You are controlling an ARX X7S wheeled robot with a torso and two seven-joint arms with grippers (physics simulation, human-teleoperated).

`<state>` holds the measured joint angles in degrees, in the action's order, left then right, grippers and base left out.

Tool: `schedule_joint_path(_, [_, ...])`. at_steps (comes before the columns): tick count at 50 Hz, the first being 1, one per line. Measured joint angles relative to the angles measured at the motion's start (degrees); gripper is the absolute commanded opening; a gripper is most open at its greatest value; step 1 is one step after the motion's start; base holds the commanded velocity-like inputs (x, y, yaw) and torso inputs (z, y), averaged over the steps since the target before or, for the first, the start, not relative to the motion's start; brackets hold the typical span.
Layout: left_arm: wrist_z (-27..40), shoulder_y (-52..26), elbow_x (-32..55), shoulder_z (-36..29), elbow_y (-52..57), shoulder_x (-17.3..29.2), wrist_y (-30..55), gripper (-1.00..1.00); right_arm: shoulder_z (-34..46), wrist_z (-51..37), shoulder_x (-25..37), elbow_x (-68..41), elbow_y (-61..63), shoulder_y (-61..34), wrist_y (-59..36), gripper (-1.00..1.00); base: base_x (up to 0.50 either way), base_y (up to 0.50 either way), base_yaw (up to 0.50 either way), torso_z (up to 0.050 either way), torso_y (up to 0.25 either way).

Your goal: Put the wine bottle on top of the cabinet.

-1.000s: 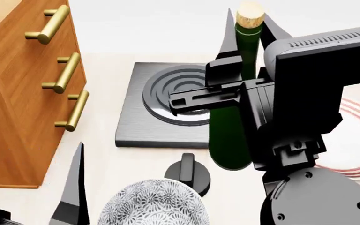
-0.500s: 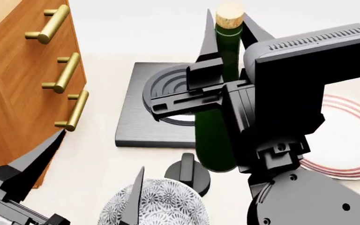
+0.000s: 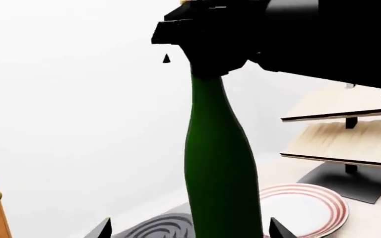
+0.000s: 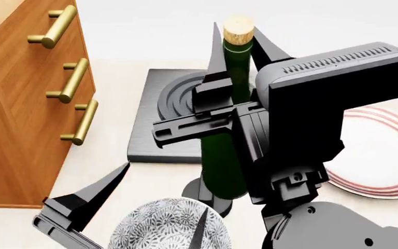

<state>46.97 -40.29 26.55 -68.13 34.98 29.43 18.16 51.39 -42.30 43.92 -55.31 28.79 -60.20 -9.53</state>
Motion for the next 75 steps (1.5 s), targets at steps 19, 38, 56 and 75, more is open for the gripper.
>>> schedule_joint_path(19, [-4.2, -2.0, 0.1, -0.8, -7.4, -5.5, -1.6, 1.00, 0.1, -0.2, 0.1, 0.6, 1.4, 1.8, 1.2, -1.00, 0.00, 0.00, 0.00, 0.001, 0.001])
schedule_joint_path(38, [-8.6, -4.5, 0.8, 0.0, -16.9, -10.0, -4.0, 1.00, -0.5, -1.3, 1.4, -0.2, 5.2, 1.9, 1.2, -1.00, 0.00, 0.00, 0.00, 0.000, 0.001])
schedule_joint_path(56, [-11.9, -4.0, 3.3, 2.2, -22.2, -12.3, -9.1, 1.00, -0.8, -1.7, 1.9, -0.6, 7.0, 1.9, 1.1, -1.00, 0.00, 0.00, 0.00, 0.000, 0.001])
schedule_joint_path(75, [-14.6, -1.6, 7.2, 4.7, -25.1, -13.3, -14.7, 1.00, -0.7, -1.5, 2.0, 0.0, 6.9, 3.2, 1.9, -1.00, 0.00, 0.00, 0.00, 0.001, 0.001])
